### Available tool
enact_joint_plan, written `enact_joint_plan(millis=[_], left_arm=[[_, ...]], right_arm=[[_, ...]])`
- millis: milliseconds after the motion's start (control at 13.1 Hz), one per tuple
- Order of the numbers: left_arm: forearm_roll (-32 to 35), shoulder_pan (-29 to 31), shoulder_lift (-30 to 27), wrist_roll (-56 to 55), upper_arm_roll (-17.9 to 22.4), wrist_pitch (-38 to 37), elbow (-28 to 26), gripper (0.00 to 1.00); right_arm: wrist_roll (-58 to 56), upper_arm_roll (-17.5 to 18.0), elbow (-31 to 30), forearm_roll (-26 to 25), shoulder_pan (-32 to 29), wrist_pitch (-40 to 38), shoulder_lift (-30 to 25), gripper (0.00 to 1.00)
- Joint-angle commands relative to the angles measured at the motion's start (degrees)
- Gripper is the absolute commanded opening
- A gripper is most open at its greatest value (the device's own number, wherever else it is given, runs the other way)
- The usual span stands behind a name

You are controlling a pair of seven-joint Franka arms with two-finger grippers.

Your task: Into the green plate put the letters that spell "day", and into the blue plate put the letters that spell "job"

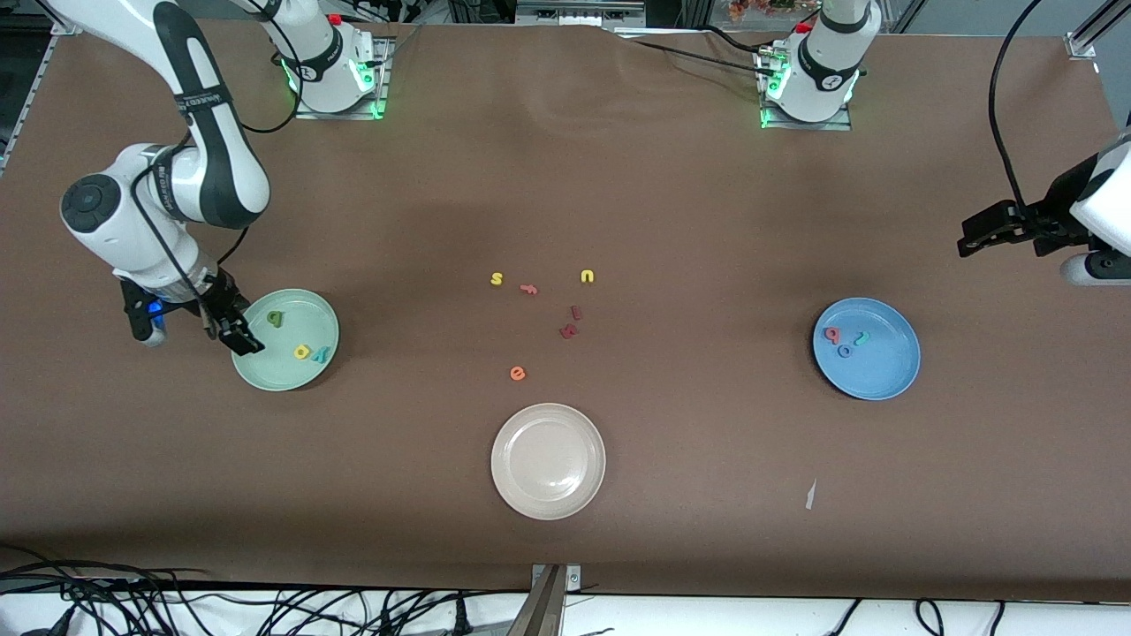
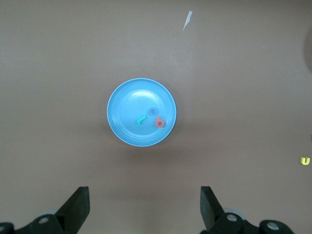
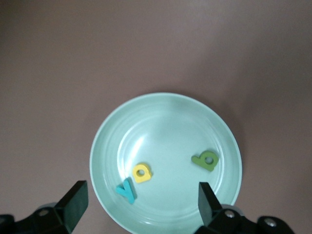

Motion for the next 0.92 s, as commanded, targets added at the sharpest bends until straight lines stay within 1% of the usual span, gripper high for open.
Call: enact_joint_plan(millis=[0,229,305,381,458,534,610,686,763,839], left_arm=[[-0.3,0.2,-0.5,1.1,-0.1,-0.4,0.1,1.00],[-0.3,0.3,-0.5,1.1,-0.1,-0.4,0.2,1.00],[-0.3,0.2,-0.5,1.1,-0.1,-0.4,0.2,1.00],[-0.3,0.3,-0.5,1.1,-0.1,-0.4,0.2,1.00],[-0.3,0.2,-0.5,1.1,-0.1,-0.4,0.1,1.00],[-0.3,0.3,-0.4,1.1,-0.1,-0.4,0.1,1.00],[-0.3,0.3,-0.4,1.1,0.0,-0.4,0.1,1.00],[-0.3,0.2,-0.4,1.1,-0.1,-0.3,0.1,1.00],[-0.3,0.2,-0.4,1.1,0.0,-0.3,0.1,1.00],[-0.3,0.2,-0.4,1.1,0.0,-0.3,0.1,1.00]], right_arm=[[-2.4,1.0,-0.6,-0.1,-2.7,-0.6,-5.5,1.00],[-9.1,0.9,0.2,-1.6,-2.7,-7.0,-10.6,1.00],[-11.3,1.2,2.2,-3.7,-2.7,-11.4,-11.8,1.00],[-12.1,1.4,5.7,-6.9,-2.7,-16.5,-12.3,1.00],[-12.9,1.7,9.2,-7.9,-2.8,-21.8,-12.3,1.00],[-15.6,1.9,11.6,-7.9,-2.8,-25.5,-12.3,1.00],[-19.7,1.9,13.0,-7.9,-2.7,-27.2,-12.2,1.00],[-21.0,2.8,13.5,-7.9,-2.7,-27.7,-12.3,1.00],[-22.0,3.5,14.2,-9.1,-2.8,-29.0,-12.3,1.00],[-28.2,3.7,14.9,-13.1,-2.8,-30.5,-12.3,1.00]])
